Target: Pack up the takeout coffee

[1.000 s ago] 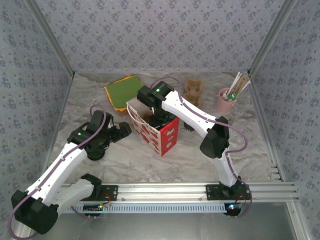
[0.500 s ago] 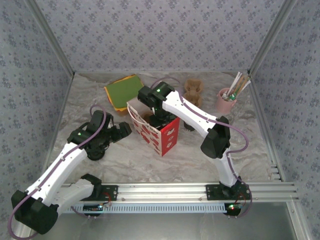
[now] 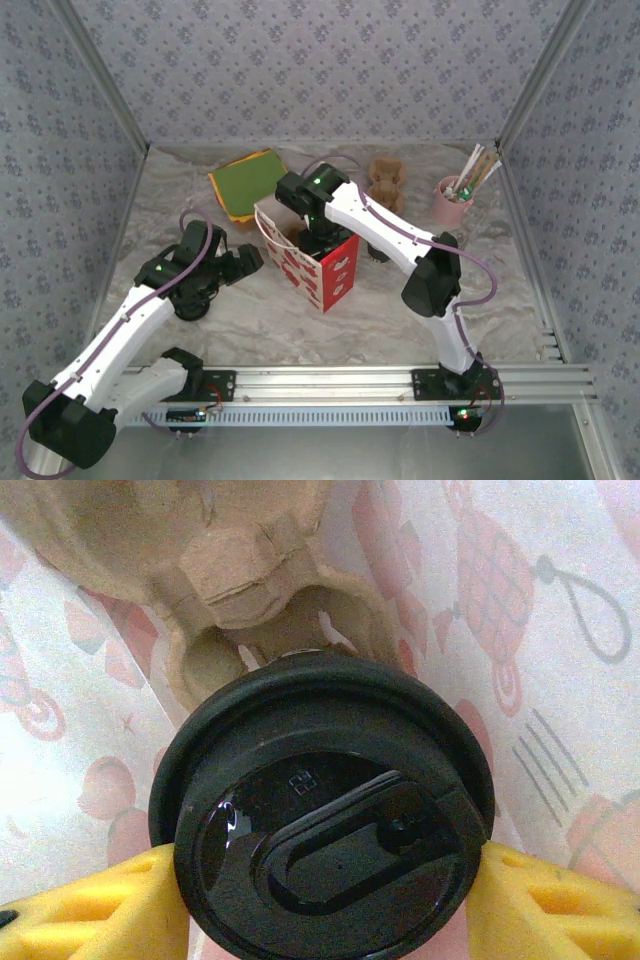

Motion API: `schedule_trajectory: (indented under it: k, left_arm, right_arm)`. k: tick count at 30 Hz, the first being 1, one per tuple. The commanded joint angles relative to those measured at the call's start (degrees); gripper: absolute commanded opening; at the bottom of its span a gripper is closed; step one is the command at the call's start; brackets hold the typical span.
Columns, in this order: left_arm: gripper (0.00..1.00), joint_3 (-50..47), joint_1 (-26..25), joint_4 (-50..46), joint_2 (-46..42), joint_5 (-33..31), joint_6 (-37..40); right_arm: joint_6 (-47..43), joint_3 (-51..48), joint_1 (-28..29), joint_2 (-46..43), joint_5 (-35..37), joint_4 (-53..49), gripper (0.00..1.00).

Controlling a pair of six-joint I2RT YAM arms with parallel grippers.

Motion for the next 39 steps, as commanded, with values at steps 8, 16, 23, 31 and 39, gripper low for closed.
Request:
schedule_trajectory:
  k: [8,16,23,31,39]
  left_arm:
    - [1.0,0.43,0.2,-0.23,-0.63,0.71,0.54]
    - [1.0,0.47,0.23,-0.31,-0.69,0.71,0.56]
    - [1.0,0.49,0.2,-0.31,-0.69,0.8,0.52]
    - [1.0,0.51,0.25,-0.21,-0.66,0.8,0.63]
    - [1.0,0.5,0.2,0.01,-0.53,0.89,0.59]
  right_arm:
    - [0.49,2.27,0.42,-0.35,-0.53,-0.7,0.64]
    - [0.24,2.75,0.42,0.1,-0.46,-1.06,0.64]
    - [0.23,2.75,0.32,0.09,-0.28,-1.02,0.64]
    - [0.24,2.77,0.25,0.19,-0.29,-1.01,0.64]
    - [0.15,2.78,0.16,0.18,-0.36,-0.92,0.64]
